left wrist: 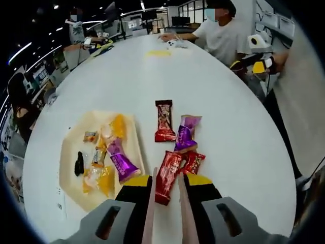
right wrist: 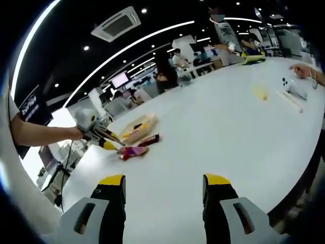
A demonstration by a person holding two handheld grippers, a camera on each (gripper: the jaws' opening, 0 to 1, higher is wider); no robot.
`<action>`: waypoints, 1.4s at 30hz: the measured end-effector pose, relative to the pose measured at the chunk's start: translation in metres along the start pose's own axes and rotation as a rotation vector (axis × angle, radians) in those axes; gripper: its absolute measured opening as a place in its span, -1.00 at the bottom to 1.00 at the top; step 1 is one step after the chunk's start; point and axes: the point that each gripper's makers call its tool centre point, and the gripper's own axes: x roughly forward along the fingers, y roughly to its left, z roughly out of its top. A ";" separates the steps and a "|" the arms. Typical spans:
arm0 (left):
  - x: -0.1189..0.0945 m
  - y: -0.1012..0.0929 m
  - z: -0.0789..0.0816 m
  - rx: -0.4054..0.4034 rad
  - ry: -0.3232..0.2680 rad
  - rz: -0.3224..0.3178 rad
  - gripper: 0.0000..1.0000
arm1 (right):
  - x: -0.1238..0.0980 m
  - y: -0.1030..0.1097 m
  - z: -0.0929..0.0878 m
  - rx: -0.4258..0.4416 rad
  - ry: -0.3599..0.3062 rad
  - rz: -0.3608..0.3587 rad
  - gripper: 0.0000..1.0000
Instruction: Place the target food into the container with the food tongs after gripping and lifting it, then release it inside without dropping or visibly crushing the food.
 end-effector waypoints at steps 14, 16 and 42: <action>0.009 0.001 -0.005 -0.008 0.006 -0.015 -0.54 | 0.001 -0.001 0.000 0.001 0.004 -0.007 0.22; 0.010 0.002 -0.006 -0.007 0.006 -0.014 -0.54 | 0.002 -0.001 0.000 0.001 0.006 -0.008 0.22; 0.002 -0.005 -0.008 -0.143 -0.007 0.044 -0.63 | 0.002 0.001 -0.002 -0.003 0.012 0.006 0.21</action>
